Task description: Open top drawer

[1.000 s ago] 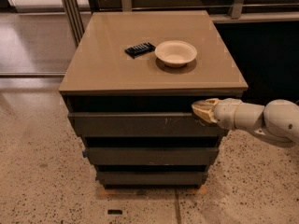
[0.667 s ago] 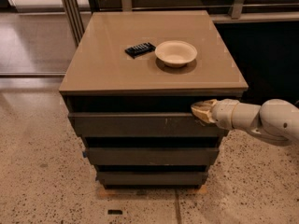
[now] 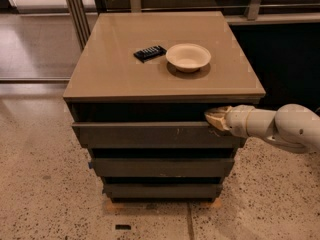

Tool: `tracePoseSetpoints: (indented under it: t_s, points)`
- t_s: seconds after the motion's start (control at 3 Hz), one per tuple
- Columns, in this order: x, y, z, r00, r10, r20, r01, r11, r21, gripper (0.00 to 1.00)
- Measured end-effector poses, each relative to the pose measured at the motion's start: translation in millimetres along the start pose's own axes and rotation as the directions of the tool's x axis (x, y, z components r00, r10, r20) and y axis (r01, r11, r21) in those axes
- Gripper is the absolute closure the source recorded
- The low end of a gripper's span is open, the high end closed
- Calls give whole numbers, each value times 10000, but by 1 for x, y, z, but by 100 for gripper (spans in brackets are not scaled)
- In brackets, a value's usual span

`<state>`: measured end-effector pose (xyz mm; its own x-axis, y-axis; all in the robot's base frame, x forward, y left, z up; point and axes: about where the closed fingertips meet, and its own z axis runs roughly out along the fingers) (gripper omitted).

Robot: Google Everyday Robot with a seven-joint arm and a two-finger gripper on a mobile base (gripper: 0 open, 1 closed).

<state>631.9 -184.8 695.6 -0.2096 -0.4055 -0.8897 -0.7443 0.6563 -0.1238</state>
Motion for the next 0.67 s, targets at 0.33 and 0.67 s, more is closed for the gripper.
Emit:
tracePoseSetpoints:
  t_s: [0.33, 0.67]
  points:
    - [6, 4, -2, 9991, 106, -420, -118, 9995, -295, 100]
    - [3, 3, -3, 9991, 106, -420, -118, 9995, -296, 100]
